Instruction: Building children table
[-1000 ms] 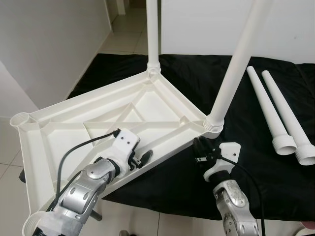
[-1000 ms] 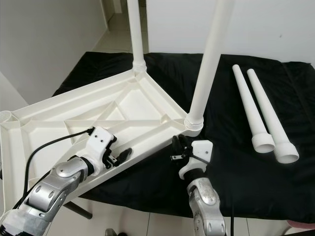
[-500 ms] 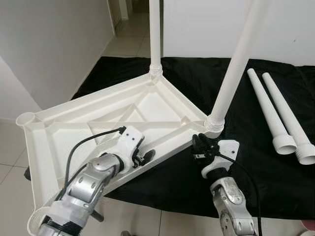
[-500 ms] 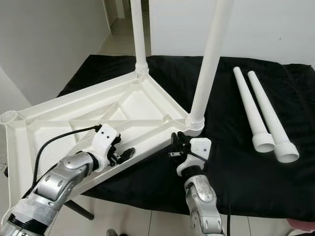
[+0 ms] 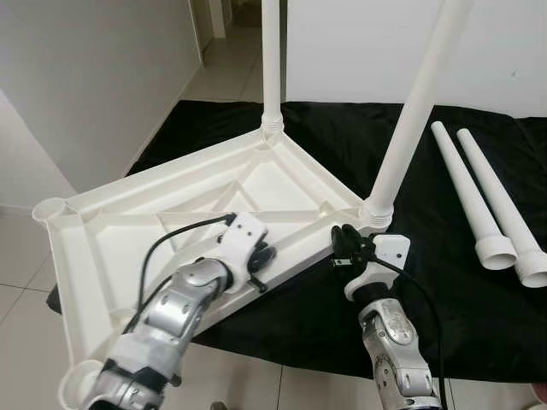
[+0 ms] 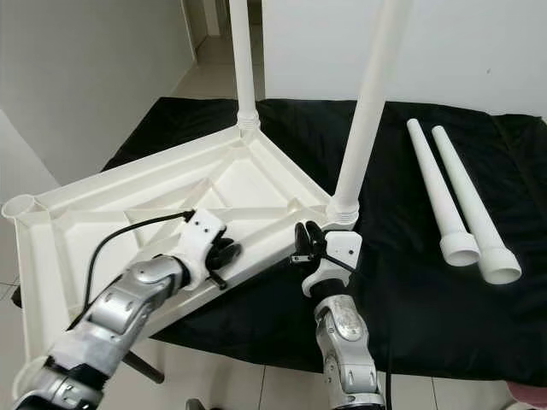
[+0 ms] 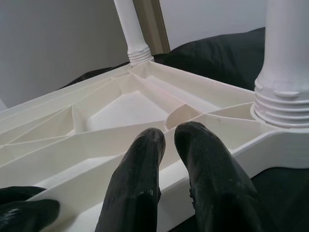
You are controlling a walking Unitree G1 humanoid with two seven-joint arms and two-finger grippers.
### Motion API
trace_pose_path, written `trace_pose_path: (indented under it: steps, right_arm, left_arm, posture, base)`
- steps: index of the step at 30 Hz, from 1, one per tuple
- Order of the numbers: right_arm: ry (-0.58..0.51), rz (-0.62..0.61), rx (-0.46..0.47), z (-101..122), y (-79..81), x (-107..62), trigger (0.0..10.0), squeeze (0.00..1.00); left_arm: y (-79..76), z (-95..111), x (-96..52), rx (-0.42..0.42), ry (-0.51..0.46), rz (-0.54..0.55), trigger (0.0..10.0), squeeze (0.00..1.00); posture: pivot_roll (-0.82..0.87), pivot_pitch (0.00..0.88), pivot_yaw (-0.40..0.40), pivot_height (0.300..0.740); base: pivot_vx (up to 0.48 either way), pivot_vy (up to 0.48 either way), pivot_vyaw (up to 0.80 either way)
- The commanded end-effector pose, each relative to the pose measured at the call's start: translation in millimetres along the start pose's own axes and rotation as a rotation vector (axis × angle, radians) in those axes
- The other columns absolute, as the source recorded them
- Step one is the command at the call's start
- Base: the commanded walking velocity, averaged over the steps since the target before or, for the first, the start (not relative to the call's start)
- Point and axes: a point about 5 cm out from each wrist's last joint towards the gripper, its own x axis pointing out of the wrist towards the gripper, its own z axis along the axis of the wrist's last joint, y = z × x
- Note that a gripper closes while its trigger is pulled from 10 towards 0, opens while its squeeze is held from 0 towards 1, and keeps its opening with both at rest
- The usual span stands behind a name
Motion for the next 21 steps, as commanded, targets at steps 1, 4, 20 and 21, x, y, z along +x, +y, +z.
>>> trace_pose_path:
  steps: [1, 4, 20, 21]
  right_arm:
    - [-0.002, -0.012, 0.002, -2, 0.7, 0.7, 10.0, 0.0]
    - [-0.003, -0.015, 0.003, -2, 0.9, 0.7, 10.0, 0.0]
    - [-0.008, -0.041, -0.003, -4, -0.4, -1.2, 10.0, 0.0]
    - [-0.009, -0.043, -0.005, -4, -0.8, -1.5, 10.0, 0.0]
  left_arm:
    - [4.2, 6, 3.0, 0.015, -0.029, 0.089, 0.0, 0.0]
    - [1.9, 8, 5.6, 0.017, -0.033, 0.085, 0.0, 0.0]
    - [-16.6, 30, -2.1, 0.004, -0.203, -0.079, 10.0, 1.0]
    - [-18.6, 32, -6.7, 0.033, -0.23, -0.088, 10.0, 1.0]
  posture:
    - [-0.09, 0.04, 0.1, 0.74]
    - [-0.09, 0.043, 0.105, 0.74]
    - [-0.1, 0.054, 0.113, 0.74]
    - [-0.09, 0.055, 0.109, 0.74]
  base:
    - [0.0, 0.0, 0.0]
    - [0.0, 0.0, 0.0]
    - [0.0, 0.0, 0.0]
    - [0.0, 0.0, 0.0]
